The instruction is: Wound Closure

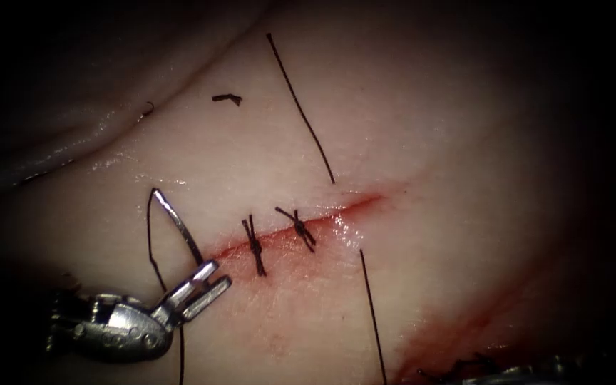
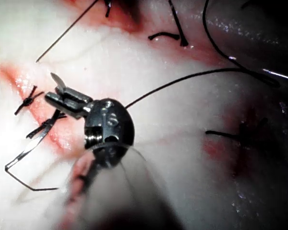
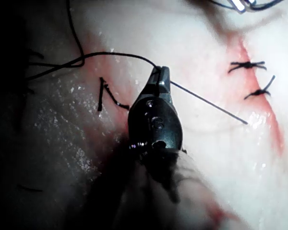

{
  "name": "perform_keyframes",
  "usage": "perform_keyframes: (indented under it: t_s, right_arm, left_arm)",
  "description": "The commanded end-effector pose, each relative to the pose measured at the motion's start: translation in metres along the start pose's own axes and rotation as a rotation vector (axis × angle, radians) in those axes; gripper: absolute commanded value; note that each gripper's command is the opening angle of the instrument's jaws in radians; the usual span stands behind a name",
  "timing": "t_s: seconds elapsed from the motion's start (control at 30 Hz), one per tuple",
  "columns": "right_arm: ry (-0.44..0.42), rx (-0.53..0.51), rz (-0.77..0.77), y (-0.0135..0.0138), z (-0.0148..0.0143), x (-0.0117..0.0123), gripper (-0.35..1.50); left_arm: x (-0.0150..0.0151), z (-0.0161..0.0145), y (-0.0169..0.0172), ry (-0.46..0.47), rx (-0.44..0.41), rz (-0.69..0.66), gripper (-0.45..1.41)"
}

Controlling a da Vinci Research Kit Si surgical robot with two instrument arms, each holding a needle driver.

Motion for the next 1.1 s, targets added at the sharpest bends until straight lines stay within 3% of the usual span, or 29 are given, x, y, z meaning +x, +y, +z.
perform_keyframes:
  t_s: [0.03,0.23,0.5,0.57,0.63,0.7,0.77,0.9,1.03,1.1]
  right_arm:
    - [0.006,0.013,-0.005,-0.0009,0.0010,0.0012,-0.35]
    - [0.004,0.082,-0.017,-0.0019,0.0013,0.0027,-0.35]
    - [0.009,0.148,-0.032,-0.0026,0.0017,0.0026,-0.35]
    - [-0.022,0.121,-0.017,-0.0022,0.0015,0.0023,0.59]
    - [-0.095,0.057,-0.016,-0.0010,0.0006,0.0019,1.05]
    - [-0.189,-0.008,-0.010,0.0008,-0.0006,0.0015,1.18]
    - [-0.340,-0.065,-0.050,0.0032,-0.0019,0.0008,1.28]
    - [-0.583,-0.161,-0.138,0.0078,-0.0038,-0.0002,1.25]
    - [-0.631,-0.235,-0.094,0.0119,-0.0042,-0.0010,1.21]
    - [-0.629,-0.292,-0.059,0.0137,-0.0039,-0.0015,1.40]
  left_arm:
    - [-0.0004,0.0003,0.0009,0.000,-0.002,-0.002,-0.45]
    - [-0.0004,0.0003,0.0009,0.000,-0.002,-0.002,-0.45]
    - [-0.0004,0.0003,0.0009,0.000,-0.002,-0.001,-0.45]
    - [-0.0004,0.0003,0.0009,0.000,-0.002,-0.001,-0.45]
    - [-0.0004,0.0003,0.0009,0.001,-0.002,-0.001,-0.45]
    - [-0.0004,0.0003,0.0010,0.001,-0.001,-0.001,-0.45]
    - [-0.0004,0.0004,0.0010,0.000,-0.001,-0.001,-0.45]
    - [-0.0004,0.0004,0.0011,-0.002,-0.002,0.000,-0.45]
    - [-0.0006,0.0005,0.0012,-0.003,-0.003,0.001,-0.45]
    - [-0.0006,0.0005,0.0012,-0.003,-0.003,0.002,-0.45]
